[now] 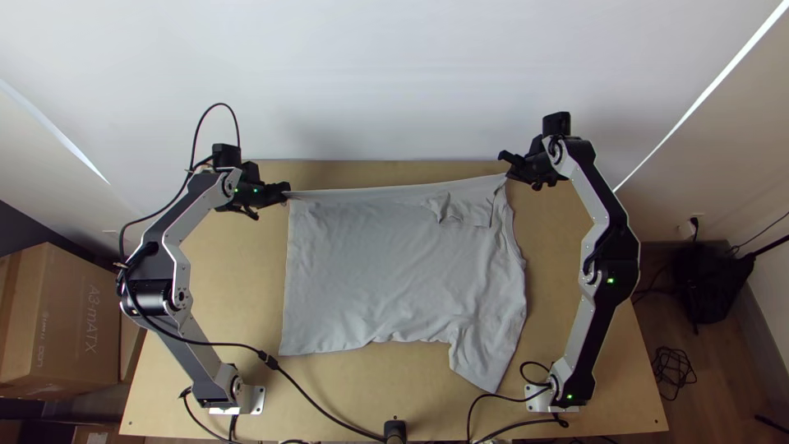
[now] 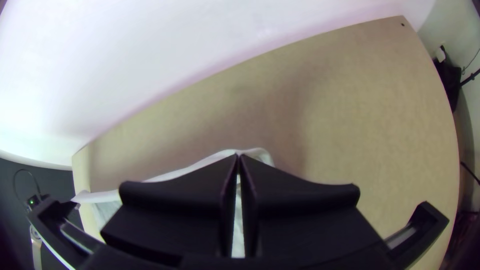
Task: Fold the t-shirt
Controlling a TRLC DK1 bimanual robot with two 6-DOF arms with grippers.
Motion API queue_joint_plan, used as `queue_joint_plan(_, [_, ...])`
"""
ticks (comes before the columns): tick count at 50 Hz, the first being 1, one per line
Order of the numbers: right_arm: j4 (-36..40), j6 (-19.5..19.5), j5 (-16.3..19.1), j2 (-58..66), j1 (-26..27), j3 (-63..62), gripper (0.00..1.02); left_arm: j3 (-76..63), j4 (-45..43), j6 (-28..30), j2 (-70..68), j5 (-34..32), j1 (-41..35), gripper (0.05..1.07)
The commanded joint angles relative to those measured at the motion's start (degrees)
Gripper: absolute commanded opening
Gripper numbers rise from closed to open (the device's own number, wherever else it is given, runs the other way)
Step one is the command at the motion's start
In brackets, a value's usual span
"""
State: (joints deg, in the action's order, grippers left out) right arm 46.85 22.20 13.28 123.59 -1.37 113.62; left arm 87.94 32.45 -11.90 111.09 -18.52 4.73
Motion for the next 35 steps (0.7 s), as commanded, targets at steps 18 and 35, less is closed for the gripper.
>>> queue_joint_plan(18, [-2.9, -2.4, -0.9, -11.2, 0.0, -16.1, 0.02, -11.6, -3.4, 0.7, -7.8, -0.8, -0.2, 0.08])
queue_joint_plan(35, [-10.6, -3.1, -1.0, -16.2, 0.5, -30.4, 0.02, -21.0, -6.5, 0.2, -13.0, -1.3, -1.1, 0.08])
